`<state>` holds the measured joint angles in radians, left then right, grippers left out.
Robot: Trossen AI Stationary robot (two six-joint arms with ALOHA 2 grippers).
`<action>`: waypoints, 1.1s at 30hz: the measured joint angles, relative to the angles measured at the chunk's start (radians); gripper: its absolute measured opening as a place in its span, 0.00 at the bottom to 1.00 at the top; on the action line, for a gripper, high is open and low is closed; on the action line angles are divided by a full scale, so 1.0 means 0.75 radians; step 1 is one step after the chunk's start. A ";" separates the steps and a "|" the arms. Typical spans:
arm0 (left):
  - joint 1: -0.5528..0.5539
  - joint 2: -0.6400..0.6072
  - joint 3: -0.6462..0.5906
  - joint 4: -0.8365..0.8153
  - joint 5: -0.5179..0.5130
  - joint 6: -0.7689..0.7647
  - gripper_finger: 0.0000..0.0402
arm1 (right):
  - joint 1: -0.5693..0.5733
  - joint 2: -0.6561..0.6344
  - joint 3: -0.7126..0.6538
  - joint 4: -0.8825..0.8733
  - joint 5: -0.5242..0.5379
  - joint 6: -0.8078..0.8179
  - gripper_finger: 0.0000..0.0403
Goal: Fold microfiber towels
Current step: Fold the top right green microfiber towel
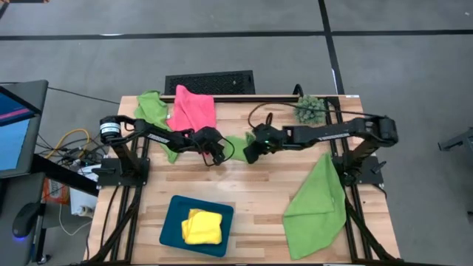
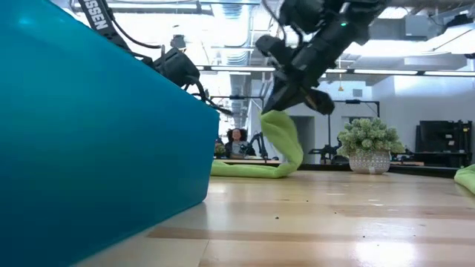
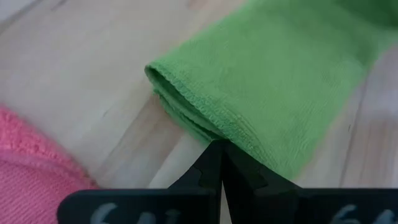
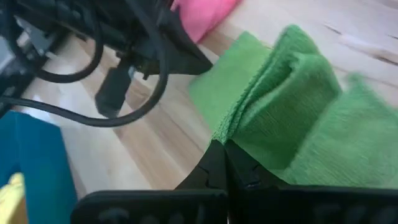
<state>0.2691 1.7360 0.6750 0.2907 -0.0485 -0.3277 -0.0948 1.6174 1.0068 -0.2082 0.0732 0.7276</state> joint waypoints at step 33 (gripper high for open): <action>0.003 -0.011 0.001 0.058 0.050 -0.034 0.00 | -0.089 0.299 0.293 0.042 -0.174 -0.275 0.23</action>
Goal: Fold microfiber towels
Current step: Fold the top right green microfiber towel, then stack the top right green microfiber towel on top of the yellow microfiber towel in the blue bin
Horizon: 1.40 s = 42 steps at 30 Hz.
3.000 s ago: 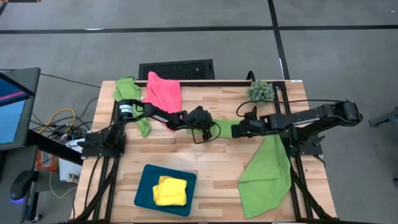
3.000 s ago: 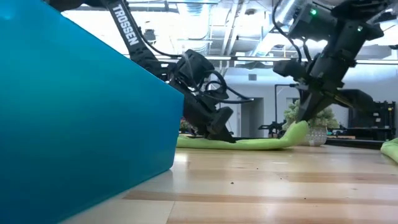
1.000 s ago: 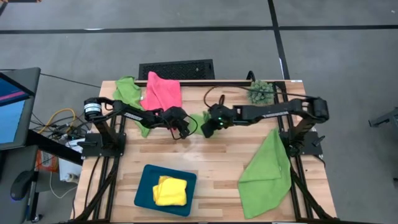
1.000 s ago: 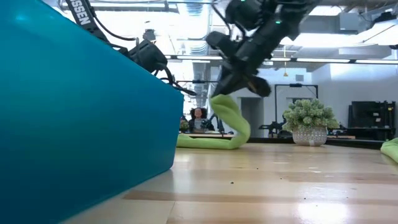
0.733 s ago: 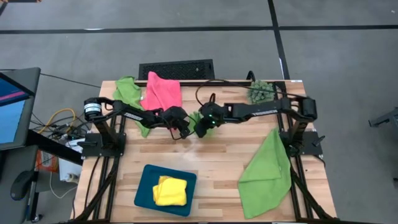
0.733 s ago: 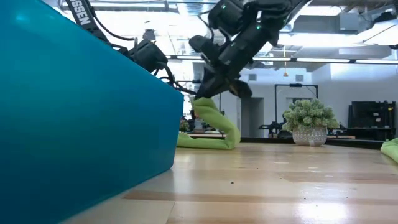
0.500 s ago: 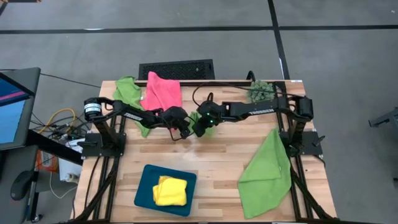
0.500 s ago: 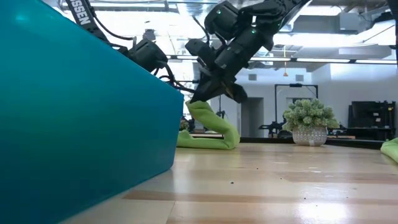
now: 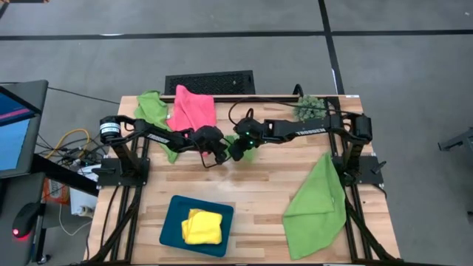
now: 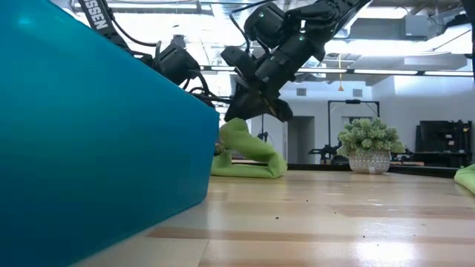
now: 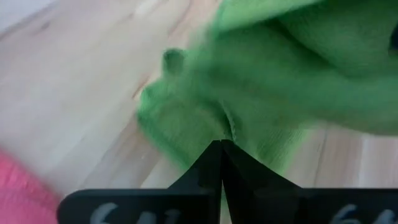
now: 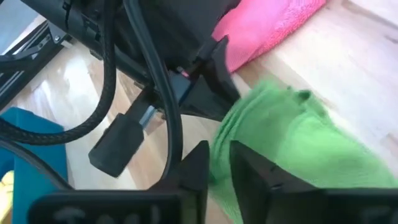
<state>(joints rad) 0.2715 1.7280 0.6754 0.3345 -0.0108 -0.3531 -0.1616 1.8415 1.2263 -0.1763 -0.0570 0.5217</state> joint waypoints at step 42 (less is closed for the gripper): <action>-0.031 -0.086 0.000 0.005 -0.012 0.171 0.00 | 0.218 -0.101 -0.605 0.535 0.425 0.174 0.27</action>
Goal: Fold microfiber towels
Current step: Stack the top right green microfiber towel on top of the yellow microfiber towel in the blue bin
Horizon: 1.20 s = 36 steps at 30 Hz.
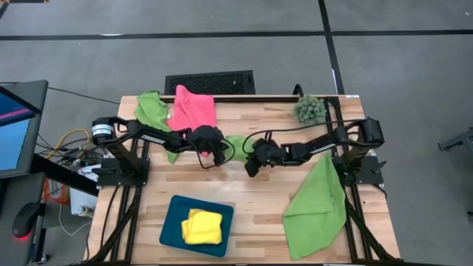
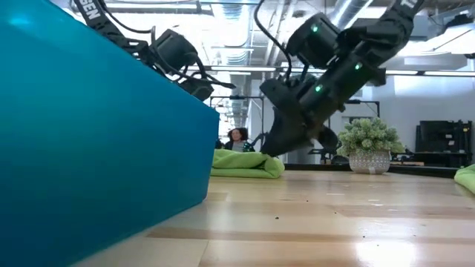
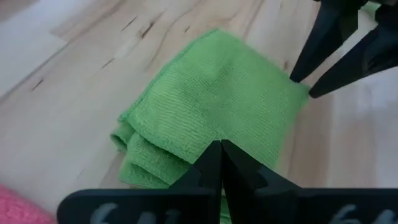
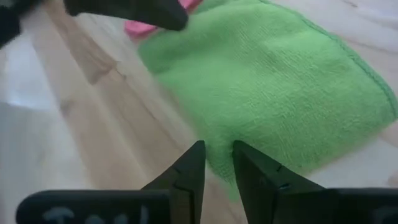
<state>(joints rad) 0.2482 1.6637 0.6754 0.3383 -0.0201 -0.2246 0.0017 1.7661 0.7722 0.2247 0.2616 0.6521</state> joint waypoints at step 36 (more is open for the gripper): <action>0.035 0.234 0.000 0.292 0.017 -0.138 0.00 | -0.039 0.192 -0.012 0.310 0.009 -0.113 0.26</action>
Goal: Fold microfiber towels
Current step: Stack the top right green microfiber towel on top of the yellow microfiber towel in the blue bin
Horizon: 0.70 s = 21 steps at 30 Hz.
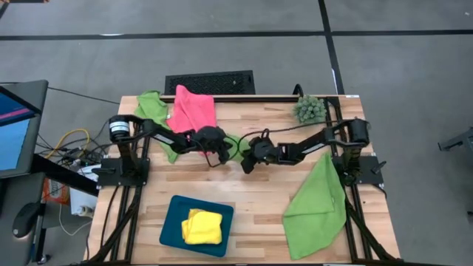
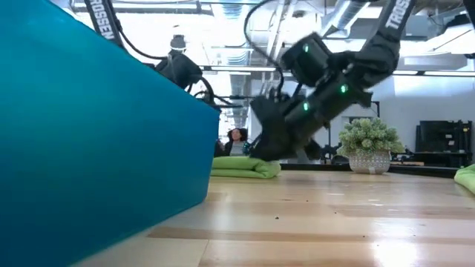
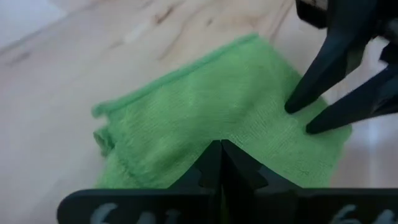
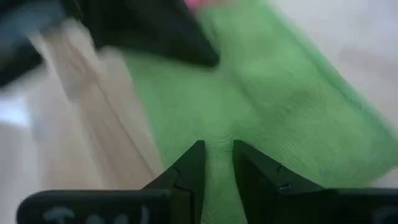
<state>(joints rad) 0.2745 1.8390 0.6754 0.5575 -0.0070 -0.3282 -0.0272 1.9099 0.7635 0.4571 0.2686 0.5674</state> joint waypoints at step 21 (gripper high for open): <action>0.062 -0.192 0.017 -0.007 0.044 0.095 0.00 | -0.066 -0.158 -0.004 0.016 0.143 -0.201 0.26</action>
<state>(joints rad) 0.3210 1.6947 0.6880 0.5522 0.0261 -0.2570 -0.0771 1.7912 0.7609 0.4694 0.3760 0.4171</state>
